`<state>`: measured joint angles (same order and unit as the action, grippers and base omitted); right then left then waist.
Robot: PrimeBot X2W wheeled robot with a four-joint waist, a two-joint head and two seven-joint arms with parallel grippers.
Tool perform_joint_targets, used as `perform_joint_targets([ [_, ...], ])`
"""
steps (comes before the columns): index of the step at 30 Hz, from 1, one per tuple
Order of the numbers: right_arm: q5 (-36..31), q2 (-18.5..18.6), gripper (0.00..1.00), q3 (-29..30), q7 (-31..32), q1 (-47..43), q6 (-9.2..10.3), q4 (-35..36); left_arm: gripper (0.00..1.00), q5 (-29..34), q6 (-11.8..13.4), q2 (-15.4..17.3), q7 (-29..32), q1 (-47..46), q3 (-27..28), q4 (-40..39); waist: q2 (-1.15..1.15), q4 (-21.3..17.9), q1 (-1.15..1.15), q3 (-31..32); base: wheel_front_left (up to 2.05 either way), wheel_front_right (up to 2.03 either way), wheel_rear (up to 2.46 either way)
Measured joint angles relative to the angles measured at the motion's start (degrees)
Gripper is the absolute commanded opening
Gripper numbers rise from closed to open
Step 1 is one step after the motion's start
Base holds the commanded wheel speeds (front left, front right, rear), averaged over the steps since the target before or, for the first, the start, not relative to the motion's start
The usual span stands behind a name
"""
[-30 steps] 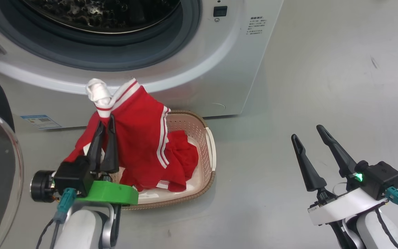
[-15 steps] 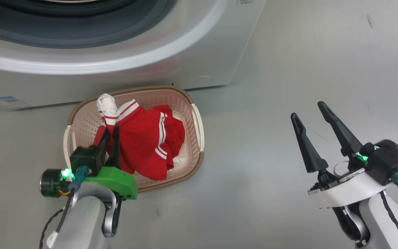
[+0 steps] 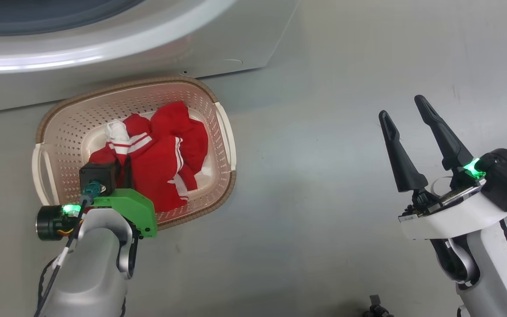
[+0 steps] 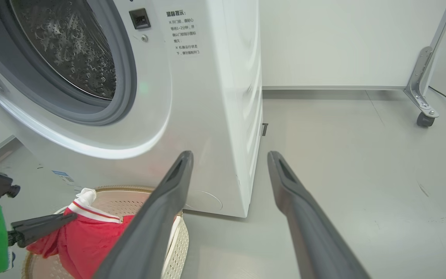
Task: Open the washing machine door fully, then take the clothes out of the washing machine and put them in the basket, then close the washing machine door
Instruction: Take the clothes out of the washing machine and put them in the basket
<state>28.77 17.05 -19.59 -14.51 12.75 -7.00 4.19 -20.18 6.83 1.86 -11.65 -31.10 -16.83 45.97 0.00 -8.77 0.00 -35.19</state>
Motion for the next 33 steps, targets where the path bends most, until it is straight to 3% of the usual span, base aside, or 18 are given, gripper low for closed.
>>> perform_joint_targets([
  [2,0.2,0.0,1.00,0.1,0.0,0.4,0.00,-0.2,0.05,-0.7,0.0,0.0,0.4,-0.6,0.0,2.0,0.00,-0.6,0.00,-0.7,0.00,0.00,0.00],
  [3,0.4,0.0,1.00,0.1,0.0,0.5,0.00,-0.3,0.20,-1.1,0.0,0.0,0.5,-1.0,0.1,2.8,0.00,-0.9,0.00,-0.9,0.00,0.00,0.00],
  [5,0.5,0.0,1.00,0.2,0.0,0.9,0.00,-0.4,0.60,-2.1,0.0,0.0,0.5,-1.8,0.1,4.0,0.00,-1.3,0.00,-1.3,0.00,0.00,0.00],
  [6,0.5,0.0,1.00,0.3,0.0,1.0,0.00,-0.5,0.91,-2.2,0.0,0.0,0.4,-2.2,0.1,4.6,0.00,-1.4,0.00,-1.4,0.00,0.00,0.00],
  [7,0.5,0.0,1.00,0.3,0.0,1.0,0.00,-0.6,1.00,-2.2,0.0,0.0,0.2,-2.6,0.1,5.2,0.00,-1.4,0.00,-1.4,0.00,0.00,0.00],
  [22,0.4,0.4,1.00,2.7,0.0,1.0,0.00,-3.0,1.00,-4.7,0.0,-0.1,-2.6,-4.2,-1.5,6.3,0.00,0.4,0.00,1.4,0.00,0.00,0.00],
  [26,0.2,0.5,1.00,3.8,0.0,0.8,0.00,-3.7,1.00,-6.2,0.0,-0.2,-2.8,-4.0,-2.2,2.7,0.00,1.3,0.00,3.1,0.00,0.00,0.00],
  [33,-0.8,0.6,1.00,6.5,0.0,-1.0,0.00,-5.1,1.00,-4.8,0.0,-0.3,-2.8,-2.7,-0.2,-10.5,0.00,3.7,0.00,6.8,0.00,0.00,0.00],
])
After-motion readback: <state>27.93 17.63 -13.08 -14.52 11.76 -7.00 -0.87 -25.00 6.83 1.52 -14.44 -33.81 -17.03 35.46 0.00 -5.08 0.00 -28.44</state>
